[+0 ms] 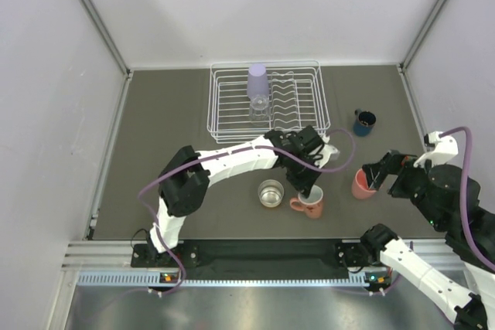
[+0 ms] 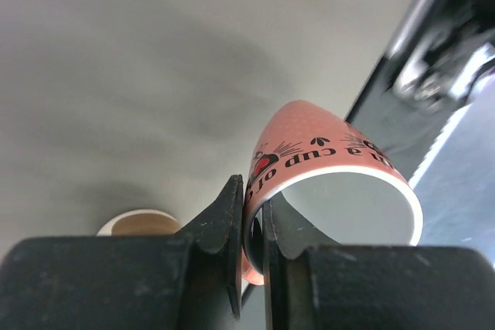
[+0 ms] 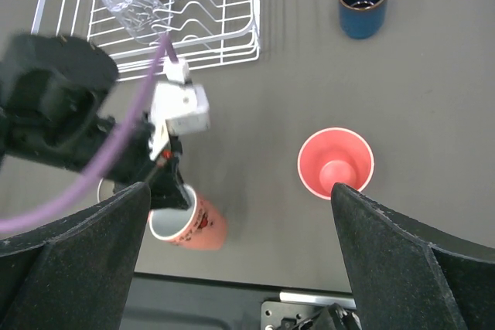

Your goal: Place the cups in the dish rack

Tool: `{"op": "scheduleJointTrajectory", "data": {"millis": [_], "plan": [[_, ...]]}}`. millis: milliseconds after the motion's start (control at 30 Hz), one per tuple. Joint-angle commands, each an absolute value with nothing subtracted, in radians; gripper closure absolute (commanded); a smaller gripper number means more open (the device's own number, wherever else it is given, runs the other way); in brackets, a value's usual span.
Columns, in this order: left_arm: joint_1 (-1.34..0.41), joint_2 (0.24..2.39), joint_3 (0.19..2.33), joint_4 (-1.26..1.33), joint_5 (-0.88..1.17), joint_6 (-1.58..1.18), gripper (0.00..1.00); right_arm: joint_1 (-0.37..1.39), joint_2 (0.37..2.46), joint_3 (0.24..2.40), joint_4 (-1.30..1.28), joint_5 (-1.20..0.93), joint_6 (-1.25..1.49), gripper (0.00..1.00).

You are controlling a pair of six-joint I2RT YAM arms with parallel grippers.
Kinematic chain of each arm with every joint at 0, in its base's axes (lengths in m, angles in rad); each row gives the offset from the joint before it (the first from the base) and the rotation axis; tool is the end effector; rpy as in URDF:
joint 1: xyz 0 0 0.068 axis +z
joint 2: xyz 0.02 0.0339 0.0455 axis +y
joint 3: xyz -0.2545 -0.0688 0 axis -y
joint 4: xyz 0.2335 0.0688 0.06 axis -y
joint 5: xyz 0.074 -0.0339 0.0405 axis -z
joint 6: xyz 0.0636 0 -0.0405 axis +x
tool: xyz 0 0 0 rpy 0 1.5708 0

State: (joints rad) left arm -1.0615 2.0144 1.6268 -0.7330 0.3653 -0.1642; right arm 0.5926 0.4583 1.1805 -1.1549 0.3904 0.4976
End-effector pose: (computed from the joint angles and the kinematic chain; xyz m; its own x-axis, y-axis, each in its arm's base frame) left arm 0.1879 -0.3831 0.1905 -0.5788 0.7233 -0.3767 0.8075 0.4439 -0.3884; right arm 0.0532 0.0067 0.3698 -0.4154 0.2524 -0.8739 -0.0360 0.9554 0.2931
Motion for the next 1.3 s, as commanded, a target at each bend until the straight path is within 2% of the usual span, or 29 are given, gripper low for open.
{"op": "scheduleJointTrajectory", "data": {"millis": [0,167,267,400,567,700,800,933,1033,1133,1267], "plan": [[-1.022,1.947,1.768,-0.710,0.411,-0.236,1.00,0.588,0.468,1.238,-1.175,0.350,0.472,0.00],[-0.937,1.812,1.769,-0.614,0.439,-0.398,1.00,0.589,0.495,1.269,-1.178,0.272,0.442,0.00],[-0.867,1.651,1.639,-0.467,0.410,-0.572,1.00,0.588,0.531,1.320,-1.132,0.140,0.404,0.00],[-0.789,1.383,1.412,-0.254,0.390,-0.721,1.00,0.589,0.623,1.399,-1.052,-0.156,0.357,0.01],[-0.701,1.081,1.243,-0.071,0.328,-0.870,1.00,0.588,0.705,1.375,-0.887,-0.392,0.339,0.02],[-0.693,0.905,1.088,0.078,0.227,-0.977,1.00,0.589,0.729,1.261,-0.628,-0.645,0.422,0.05],[-0.692,0.822,1.014,0.130,0.184,-1.067,1.00,0.589,0.741,1.131,-0.189,-0.789,0.579,0.10],[-0.692,0.730,0.864,0.303,0.123,-1.256,1.00,0.624,0.796,1.003,0.190,-0.822,0.788,0.17],[-0.693,0.670,0.746,0.428,0.069,-1.360,1.00,0.725,0.867,1.018,0.247,-0.753,0.749,0.21],[-0.692,0.646,0.709,0.449,0.060,-1.396,1.00,0.839,0.929,1.049,0.244,-0.649,0.687,0.24],[-0.693,0.640,0.689,0.491,0.075,-1.434,1.00,0.906,0.995,1.060,0.270,-0.572,0.675,0.30]]}}
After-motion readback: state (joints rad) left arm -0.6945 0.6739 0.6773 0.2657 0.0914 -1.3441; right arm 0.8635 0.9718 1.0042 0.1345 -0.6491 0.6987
